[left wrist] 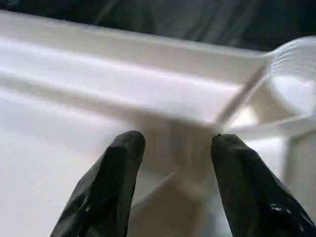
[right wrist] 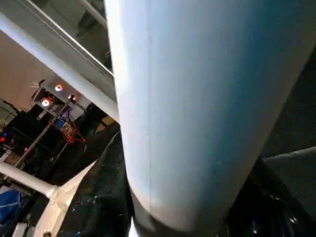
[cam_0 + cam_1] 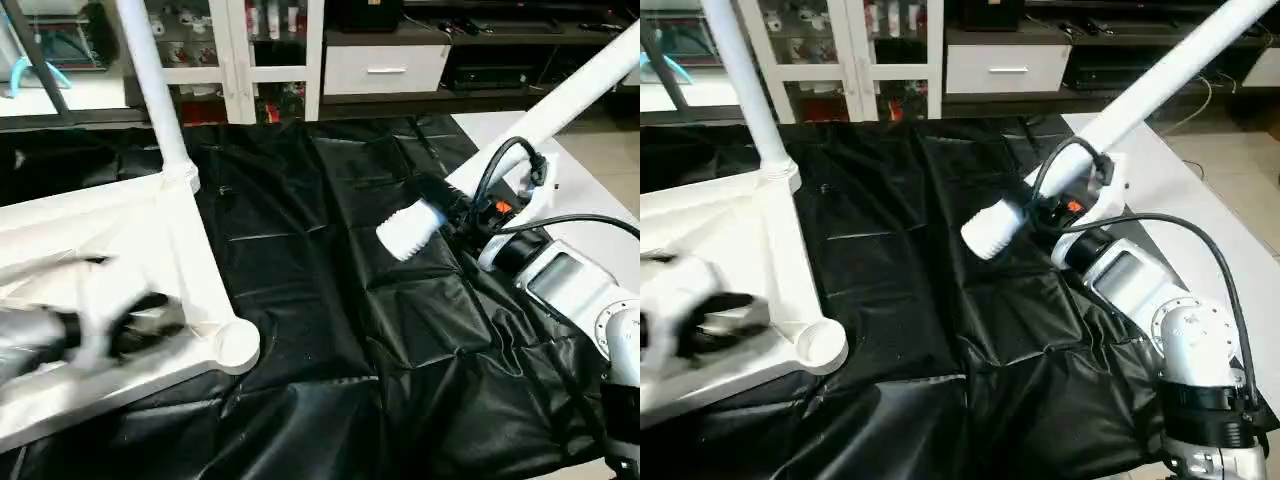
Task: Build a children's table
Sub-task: Insert table leg to table base
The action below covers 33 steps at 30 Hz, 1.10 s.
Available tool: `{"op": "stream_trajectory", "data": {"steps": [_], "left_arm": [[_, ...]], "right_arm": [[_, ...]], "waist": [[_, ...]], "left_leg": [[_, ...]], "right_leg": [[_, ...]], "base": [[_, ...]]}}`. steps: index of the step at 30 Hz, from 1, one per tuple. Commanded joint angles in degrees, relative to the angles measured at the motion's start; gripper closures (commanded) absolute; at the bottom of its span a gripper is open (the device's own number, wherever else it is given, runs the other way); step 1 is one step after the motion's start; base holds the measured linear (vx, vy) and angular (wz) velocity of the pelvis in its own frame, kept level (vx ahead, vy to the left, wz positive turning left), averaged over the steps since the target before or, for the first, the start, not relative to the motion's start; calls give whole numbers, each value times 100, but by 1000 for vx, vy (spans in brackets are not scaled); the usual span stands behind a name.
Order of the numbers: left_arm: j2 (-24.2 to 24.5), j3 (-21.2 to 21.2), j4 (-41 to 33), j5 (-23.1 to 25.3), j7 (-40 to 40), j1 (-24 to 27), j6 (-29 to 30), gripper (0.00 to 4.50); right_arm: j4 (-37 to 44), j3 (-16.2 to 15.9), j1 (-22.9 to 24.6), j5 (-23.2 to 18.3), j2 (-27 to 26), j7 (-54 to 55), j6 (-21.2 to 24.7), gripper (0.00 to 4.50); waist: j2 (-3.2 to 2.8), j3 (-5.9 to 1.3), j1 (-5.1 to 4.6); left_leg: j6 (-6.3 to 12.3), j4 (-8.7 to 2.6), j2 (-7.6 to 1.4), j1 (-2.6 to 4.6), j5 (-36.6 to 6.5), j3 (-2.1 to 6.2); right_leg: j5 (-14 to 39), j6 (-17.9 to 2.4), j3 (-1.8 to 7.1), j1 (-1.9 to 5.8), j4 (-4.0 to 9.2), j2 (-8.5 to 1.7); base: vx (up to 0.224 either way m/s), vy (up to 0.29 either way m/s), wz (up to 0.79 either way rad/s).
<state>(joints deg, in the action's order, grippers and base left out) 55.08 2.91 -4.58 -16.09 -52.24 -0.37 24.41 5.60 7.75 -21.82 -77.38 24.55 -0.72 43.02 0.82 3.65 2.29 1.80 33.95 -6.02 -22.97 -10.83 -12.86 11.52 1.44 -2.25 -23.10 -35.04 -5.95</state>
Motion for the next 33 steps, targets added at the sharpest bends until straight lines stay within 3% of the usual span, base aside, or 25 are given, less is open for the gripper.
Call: {"op": "stream_trajectory", "data": {"steps": [1,6,11,16,18,19,20,21,23,25,26,28,29,30,31,32,33], "left_arm": [[147,59,-10,-1,-195,114,91,196],[272,-164,146,290,-220,233,-33,196],[218,-304,69,205,-392,374,107,196],[-45,-154,37,40,-291,203,36,196],[-410,0,223,87,144,-154,-254,196],[-647,33,309,124,392,-348,-424,196],[-647,33,309,124,392,-348,-424,196],[-1625,284,334,-85,1367,-864,-552,196],[-1925,346,214,-194,1603,-966,-582,196],[-2320,375,53,-196,2085,-1129,-409,196],[-2586,386,-66,-275,2325,-1226,-279,196],[-3161,363,-268,-322,2837,-1377,-300,196],[-3433,268,-375,-255,3062,-1385,-360,196],[-3636,174,-430,-150,3232,-1375,-426,196],[-3723,63,-481,-43,3296,-1327,-428,196],[-3875,-70,-538,142,3386,-1231,-419,196],[-3892,-84,-543,162,3399,-1218,-419,196]], "right_arm": [[138,-4,30,155,-8,-120,14,265],[139,12,44,290,-58,-197,35,265],[162,22,74,390,-109,-254,47,265],[186,67,110,490,-120,-323,90,265],[263,-58,121,748,4,-497,66,265],[371,-237,147,1085,126,-666,-43,265],[371,-237,147,1085,126,-666,-43,265],[635,-631,217,1963,309,-772,-432,265],[643,-647,234,2054,288,-668,-442,265],[680,-710,261,2299,301,-631,-583,265],[736,-759,292,2571,301,-653,-842,265],[865,-813,371,2979,210,-466,-1184,265],[935,-940,416,3258,233,-418,-1332,265],[990,-1026,471,3498,217,-442,-1451,265],[1024,-1018,550,3548,123,-513,-1579,265],[1074,-1020,733,3592,-40,-650,-1718,265],[1080,-1026,758,3595,-53,-661,-1724,265]], "waist": [[-70,-325,21],[-62,-326,37],[-82,-332,29],[-81,-361,37],[-81,-367,56],[-107,-375,102],[-107,-375,102],[-85,-391,125],[-73,-379,202],[-64,-403,197],[-45,-401,186],[-73,-397,181],[-126,-401,180],[-83,-403,193],[-86,-411,203],[-55,-407,243],[-112,-407,298]], "left_leg": [[-621,-561,-649,280,-1701,367],[-562,-538,-633,270,-1548,339],[-582,-534,-648,280,-1691,353],[-560,-514,-642,292,-1503,336],[-550,-506,-639,305,-1451,321],[-582,-497,-647,294,-1439,321],[-582,-497,-647,294,-1439,321],[-657,-487,-655,286,-1428,316],[-705,-452,-679,337,-1524,307],[-638,-461,-699,226,-1374,360],[-674,-460,-696,248,-1457,352],[-720,-451,-696,255,-1590,363],[-713,-444,-684,239,-1575,361],[-528,-412,-657,221,-1567,333],[-407,-380,-652,193,-1502,334],[-58,-300,-647,132,-1393,330],[236,-155,-679,91,-1286,398]], "right_leg": [[726,-1076,235,46,325,-288],[444,-1238,240,85,309,-314],[735,-1263,248,95,322,-329],[447,-1341,240,111,293,-316],[374,-1355,235,114,289,-314],[332,-1357,232,126,281,-315],[332,-1357,232,126,281,-315],[253,-1320,227,152,260,-317],[312,-1405,259,126,327,-395],[228,-1367,245,231,269,-399],[351,-1290,228,205,275,-373],[542,-1190,243,195,336,-376],[511,-1183,253,208,335,-389],[530,-1192,287,238,395,-471],[505,-1220,315,266,415,-526],[507,-1255,400,317,505,-688],[576,-1326,512,377,609,-934]], "base": [[0,0,0],[0,0,0],[0,0,0],[0,0,0],[0,0,0],[0,0,0],[0,0,0],[0,0,0],[0,0,0],[0,0,0],[0,0,0],[0,0,0],[0,0,0],[0,0,0],[0,0,0],[0,0,0],[0,0,0]]}}
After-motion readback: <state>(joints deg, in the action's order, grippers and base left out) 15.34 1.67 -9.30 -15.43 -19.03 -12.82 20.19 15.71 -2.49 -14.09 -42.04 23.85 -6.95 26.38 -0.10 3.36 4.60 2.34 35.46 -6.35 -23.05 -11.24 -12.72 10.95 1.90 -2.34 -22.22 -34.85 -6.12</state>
